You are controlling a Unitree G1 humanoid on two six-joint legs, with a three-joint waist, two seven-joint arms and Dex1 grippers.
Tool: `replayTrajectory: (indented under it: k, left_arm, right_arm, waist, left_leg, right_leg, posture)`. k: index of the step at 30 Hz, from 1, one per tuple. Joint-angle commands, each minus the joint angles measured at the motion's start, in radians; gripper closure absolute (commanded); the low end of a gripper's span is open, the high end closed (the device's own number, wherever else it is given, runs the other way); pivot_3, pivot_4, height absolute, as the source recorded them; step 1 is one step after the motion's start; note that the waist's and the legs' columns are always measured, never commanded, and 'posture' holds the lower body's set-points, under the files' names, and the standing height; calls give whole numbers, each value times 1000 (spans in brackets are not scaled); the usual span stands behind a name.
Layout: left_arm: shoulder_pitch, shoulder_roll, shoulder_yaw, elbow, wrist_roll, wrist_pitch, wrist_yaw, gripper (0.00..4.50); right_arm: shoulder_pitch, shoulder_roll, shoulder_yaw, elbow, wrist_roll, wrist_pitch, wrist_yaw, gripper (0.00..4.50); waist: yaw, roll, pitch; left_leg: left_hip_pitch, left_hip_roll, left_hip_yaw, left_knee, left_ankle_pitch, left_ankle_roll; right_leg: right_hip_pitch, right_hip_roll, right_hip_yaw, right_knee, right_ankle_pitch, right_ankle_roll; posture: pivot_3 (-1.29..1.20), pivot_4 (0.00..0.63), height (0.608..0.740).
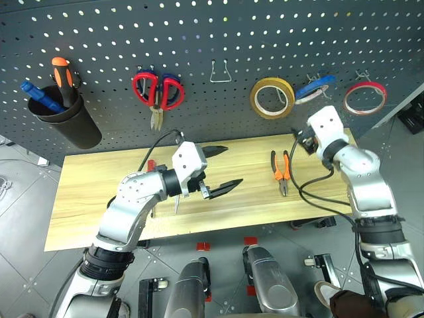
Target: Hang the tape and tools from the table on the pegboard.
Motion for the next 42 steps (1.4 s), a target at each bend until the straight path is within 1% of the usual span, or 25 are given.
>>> replayTrajectory:
  k: [1,3,5,7,9,11,14,18,23,28,32,36,42]
  left_arm:
    - [49,60,43,-5,8,-47,-39,0]
    - [82,102,63,20,4,-59,-68,0]
    - [104,139,72,49,11,-80,-95,0]
    - [117,168,75,76,14,-99,-123,0]
    - [114,179,77,98,12,-111,-139,0]
    - [103,180,74,111,12,-120,-148,0]
    - [83,179,74,125,11,-121,-155,0]
    - [75,178,76,127,8,-116,-159,0]
    - [78,181,78,117,7,-105,-154,0]
    - [81,184,83,113,6,-100,-152,0]
    - [84,187,87,109,4,-98,-151,0]
    - [87,186,90,106,4,-95,-149,0]
    - [89,180,94,102,0,-90,-146,0]
  right_arm:
    - [80,16,5,-209,33,189,2,117]
    - [126,65,27,-314,53,377,-22,31]
    - [124,127,48,-355,40,521,-80,31]
    - [82,167,116,-329,-33,641,-164,31]
    - [17,207,179,-247,-95,764,-247,31]
    - [-23,273,146,-169,-83,804,-286,31]
    - [-100,358,61,8,-69,743,-369,31]
    - [-175,399,-3,176,-40,677,-408,31]
    - [-282,420,-54,433,-9,527,-457,31]
    - [-354,416,-75,625,12,436,-488,31]
    - [-399,410,-124,735,42,422,-513,31]
    - [-430,396,-165,812,73,418,-531,31]
    - [-447,384,-190,904,108,413,-526,31]
  waist:
    - [0,0,0]
    - [0,0,0]
    - [-6,1,0]
    - [-10,1,0]
    - [-11,1,0]
    - [-11,1,0]
    - [-8,0,0]
    - [-11,0,0]
    - [-28,0,0]
    - [-39,0,-1]
    - [-39,0,-1]
    - [-39,-1,-1]
    - [-40,-2,-2]
  left_leg:
    - [0,0,0,0,0,0]
    - [0,1,0,0,0,0]
    - [0,1,-1,0,-2,3]
    - [0,1,0,-1,-2,3]
    - [0,1,1,-1,-1,3]
    - [0,1,1,-1,1,3]
    - [-1,1,0,-2,2,2]
    - [-5,0,2,-1,4,-1]
    - [-5,1,8,-2,4,-1]
    - [-4,1,14,-2,2,2]
    - [-3,0,18,-1,1,8]
    - [-1,1,20,-1,1,9]
    - [0,1,21,0,2,10]
  right_leg:
    - [0,0,0,0,0,0]
    - [0,0,0,0,0,0]
    - [-1,0,0,1,0,0]
    - [-3,0,1,2,1,-3]
    - [-4,0,2,2,3,-5]
    - [-5,0,2,2,5,-6]
    - [-6,0,1,2,5,-6]
    - [-10,0,2,2,6,-6]
    - [-12,0,5,2,6,-6]
    - [-12,0,12,3,7,-5]
    - [-12,1,16,2,8,-2]
    - [-11,1,18,3,10,0]
    - [-11,1,20,3,11,2]
  posture:
    - [-358,325,740]
    - [-373,326,740]
    - [-382,328,740]
    - [-387,328,740]
    - [-385,325,740]
    - [-382,322,740]
    - [-379,320,740]
    - [-375,319,740]
    - [-359,318,740]
    - [-348,316,740]
    - [-345,315,740]
    - [-344,313,740]
    - [-344,312,740]
